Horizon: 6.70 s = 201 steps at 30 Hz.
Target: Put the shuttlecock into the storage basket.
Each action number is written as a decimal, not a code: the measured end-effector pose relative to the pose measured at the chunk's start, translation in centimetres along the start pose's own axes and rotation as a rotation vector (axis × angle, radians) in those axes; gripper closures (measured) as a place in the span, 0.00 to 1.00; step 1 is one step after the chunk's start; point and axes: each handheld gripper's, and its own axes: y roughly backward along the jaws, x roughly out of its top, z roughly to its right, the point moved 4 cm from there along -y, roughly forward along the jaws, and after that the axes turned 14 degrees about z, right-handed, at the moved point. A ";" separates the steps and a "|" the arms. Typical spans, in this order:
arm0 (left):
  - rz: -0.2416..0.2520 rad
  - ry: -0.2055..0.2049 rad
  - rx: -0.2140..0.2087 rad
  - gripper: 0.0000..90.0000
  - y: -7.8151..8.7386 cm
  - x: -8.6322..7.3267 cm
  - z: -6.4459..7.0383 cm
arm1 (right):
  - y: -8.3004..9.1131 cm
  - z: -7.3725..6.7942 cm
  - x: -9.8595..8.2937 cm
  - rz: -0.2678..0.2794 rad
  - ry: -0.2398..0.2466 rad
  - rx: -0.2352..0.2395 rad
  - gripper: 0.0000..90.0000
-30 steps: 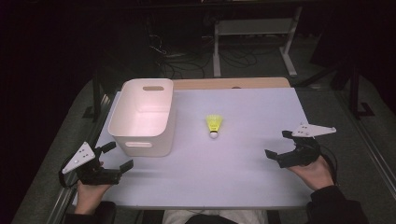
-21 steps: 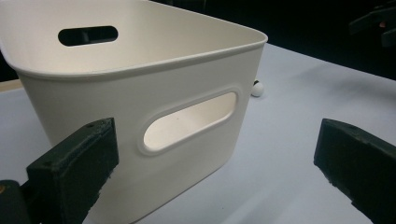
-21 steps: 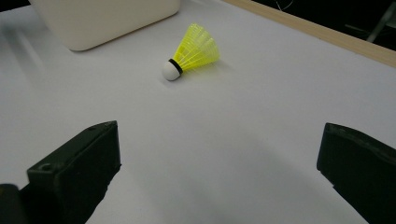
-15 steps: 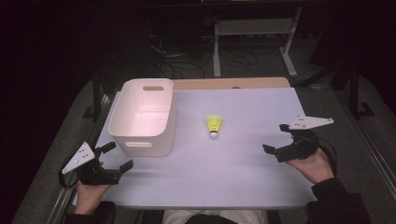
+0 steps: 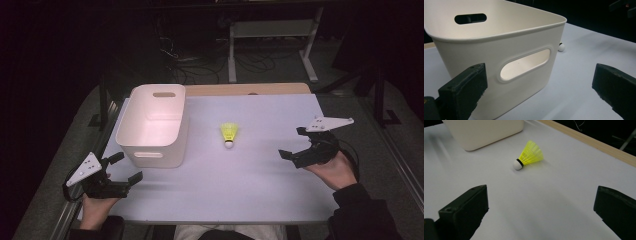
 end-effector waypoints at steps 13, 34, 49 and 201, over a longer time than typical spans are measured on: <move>0.002 0.000 0.000 0.00 0.0 0.0 0.0 | -0.8 0.3 0.6 -0.024 -0.001 0.015 0.00; -0.001 0.000 0.000 0.00 0.0 0.0 0.0 | -2.4 0.1 2.0 -0.055 0.013 0.054 0.00; -0.002 -0.001 -0.001 0.00 0.0 0.0 0.0 | -4.1 0.2 3.0 -0.072 0.015 0.076 0.00; -0.004 0.003 -0.018 0.00 0.0 0.0 0.1 | -21.6 4.4 -0.8 -0.294 -0.105 0.066 0.99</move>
